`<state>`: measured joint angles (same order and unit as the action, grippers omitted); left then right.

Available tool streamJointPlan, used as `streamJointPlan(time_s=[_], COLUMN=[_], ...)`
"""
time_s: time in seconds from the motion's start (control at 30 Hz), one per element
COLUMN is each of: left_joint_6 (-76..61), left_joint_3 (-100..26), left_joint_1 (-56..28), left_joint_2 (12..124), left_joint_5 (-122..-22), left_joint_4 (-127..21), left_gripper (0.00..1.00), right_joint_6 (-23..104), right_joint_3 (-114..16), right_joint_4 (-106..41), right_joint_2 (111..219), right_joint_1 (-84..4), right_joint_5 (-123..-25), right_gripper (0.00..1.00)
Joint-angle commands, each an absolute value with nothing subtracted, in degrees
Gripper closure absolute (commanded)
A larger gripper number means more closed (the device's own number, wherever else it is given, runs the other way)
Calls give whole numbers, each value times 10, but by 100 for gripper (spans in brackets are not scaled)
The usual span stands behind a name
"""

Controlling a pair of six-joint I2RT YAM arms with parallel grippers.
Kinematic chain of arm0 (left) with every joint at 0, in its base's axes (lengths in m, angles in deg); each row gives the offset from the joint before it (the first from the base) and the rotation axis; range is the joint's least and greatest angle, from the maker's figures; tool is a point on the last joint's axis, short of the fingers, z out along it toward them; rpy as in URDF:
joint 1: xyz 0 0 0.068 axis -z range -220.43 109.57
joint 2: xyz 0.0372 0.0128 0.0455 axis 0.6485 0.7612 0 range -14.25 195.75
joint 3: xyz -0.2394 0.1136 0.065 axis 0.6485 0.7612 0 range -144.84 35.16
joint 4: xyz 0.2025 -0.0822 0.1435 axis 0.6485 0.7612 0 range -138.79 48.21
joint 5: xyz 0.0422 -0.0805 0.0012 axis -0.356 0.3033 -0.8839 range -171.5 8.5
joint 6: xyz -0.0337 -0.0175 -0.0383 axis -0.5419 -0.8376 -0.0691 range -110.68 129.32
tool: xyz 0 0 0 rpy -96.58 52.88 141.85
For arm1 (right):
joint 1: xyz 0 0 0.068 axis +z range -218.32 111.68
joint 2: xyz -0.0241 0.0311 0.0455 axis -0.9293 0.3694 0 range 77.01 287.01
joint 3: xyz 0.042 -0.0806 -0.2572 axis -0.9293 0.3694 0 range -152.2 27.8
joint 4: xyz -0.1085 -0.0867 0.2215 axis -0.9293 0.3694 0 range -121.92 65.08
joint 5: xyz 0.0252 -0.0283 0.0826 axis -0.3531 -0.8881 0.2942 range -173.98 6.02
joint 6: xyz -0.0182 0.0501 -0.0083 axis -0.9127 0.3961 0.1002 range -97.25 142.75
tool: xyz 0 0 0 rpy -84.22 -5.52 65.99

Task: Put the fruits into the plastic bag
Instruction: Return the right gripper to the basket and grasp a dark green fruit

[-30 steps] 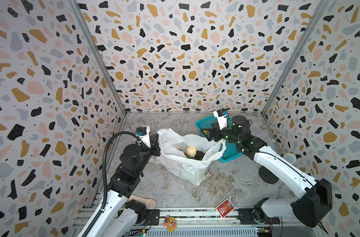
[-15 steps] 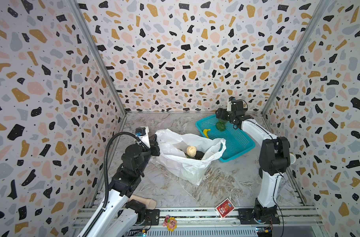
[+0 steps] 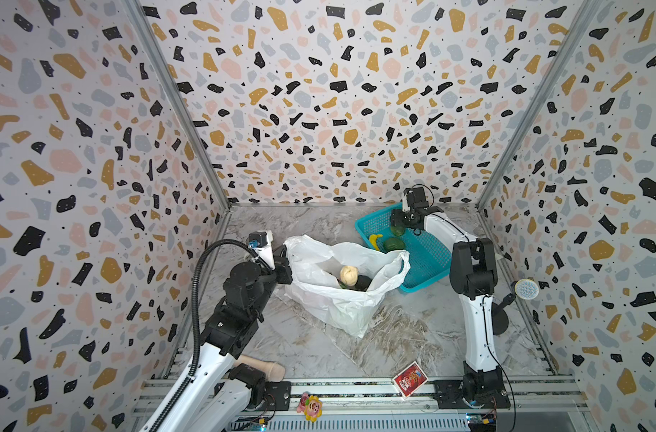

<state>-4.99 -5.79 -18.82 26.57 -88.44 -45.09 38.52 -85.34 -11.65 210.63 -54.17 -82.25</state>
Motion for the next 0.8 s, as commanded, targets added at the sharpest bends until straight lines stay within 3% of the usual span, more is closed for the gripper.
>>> streamJointPlan(time_s=[0.0, 0.3, 0.43, 0.63, 0.77], left_joint_6=[-52, -50, -50, -46, -47], left_joint_3=[-61, -60, -66, -73, -73], left_joint_1=[-185, -185, -185, -185, -185], left_joint_2=[268, 269, 272, 273, 274], left_joint_5=[-881, -883, -884, -877, -877], left_joint_4=[-481, -479, -474, -469, -469], left_gripper=[100, 100, 100, 100, 100], right_joint_6=[380, 364, 371, 389, 395], right_joint_3=[-850, -803, -805, -807, -816], right_joint_4=[-92, -113, -128, -164, -169], right_joint_2=[2092, 2096, 2110, 2121, 2127], right_joint_1=[-538, -521, -520, -527, -528], right_joint_5=[-822, -810, -819, -811, -796], right_gripper=[23, 19, 22, 33, 56])
